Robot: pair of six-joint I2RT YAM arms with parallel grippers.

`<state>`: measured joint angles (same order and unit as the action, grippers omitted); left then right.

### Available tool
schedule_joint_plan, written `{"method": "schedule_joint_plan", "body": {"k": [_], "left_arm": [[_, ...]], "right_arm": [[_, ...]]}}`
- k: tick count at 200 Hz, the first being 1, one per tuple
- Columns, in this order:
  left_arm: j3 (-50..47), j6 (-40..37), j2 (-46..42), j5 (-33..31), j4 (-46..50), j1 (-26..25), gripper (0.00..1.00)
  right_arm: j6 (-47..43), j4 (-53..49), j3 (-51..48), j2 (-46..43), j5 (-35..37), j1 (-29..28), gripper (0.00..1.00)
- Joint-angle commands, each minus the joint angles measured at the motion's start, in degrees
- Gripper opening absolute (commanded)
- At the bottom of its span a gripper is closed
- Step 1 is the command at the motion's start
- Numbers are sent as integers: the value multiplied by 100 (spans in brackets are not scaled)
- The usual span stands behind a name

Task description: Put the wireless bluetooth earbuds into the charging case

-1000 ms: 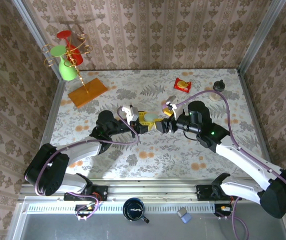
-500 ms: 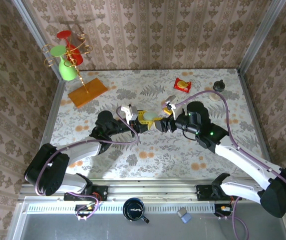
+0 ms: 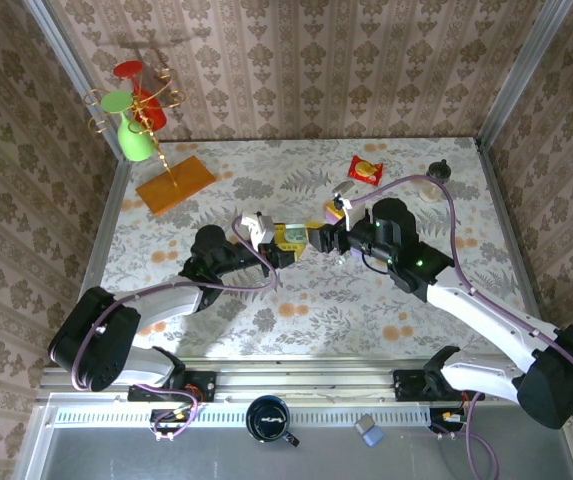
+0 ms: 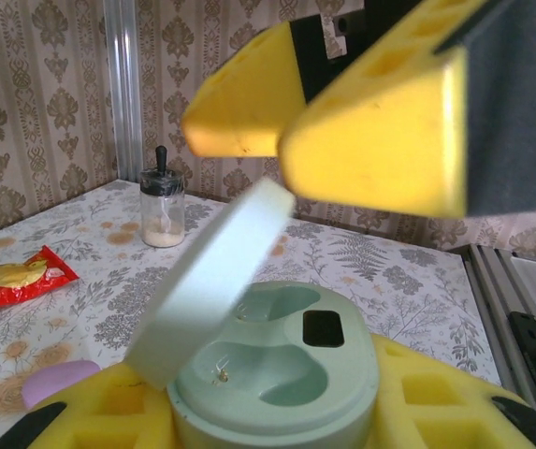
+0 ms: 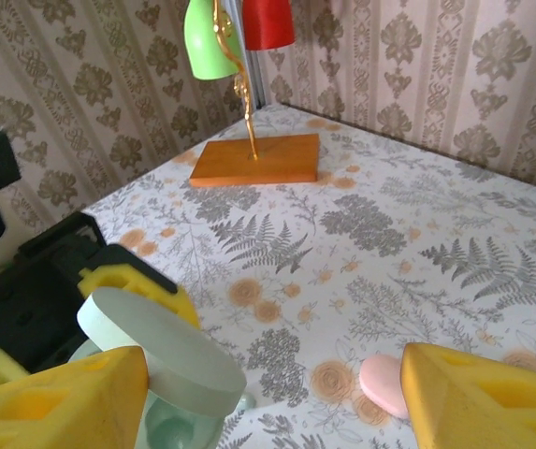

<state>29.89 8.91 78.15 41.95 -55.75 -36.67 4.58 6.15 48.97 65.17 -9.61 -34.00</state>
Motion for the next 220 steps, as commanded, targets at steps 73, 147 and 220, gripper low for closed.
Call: {"method": "schedule_joint_plan", "body": {"k": [73,147,220], "left_arm": [[52,-202,-54,608,-314,-37,29],[105,-60,-36,472,-275,-14,28],[261,91,-3,619,-226,10,29]], "right_arm": [[326,-35,7,-123,437,138,71],[255,297,-406,-670,-428,209,72],[-599,-255,-477,-540,-1558,-41,73]]}}
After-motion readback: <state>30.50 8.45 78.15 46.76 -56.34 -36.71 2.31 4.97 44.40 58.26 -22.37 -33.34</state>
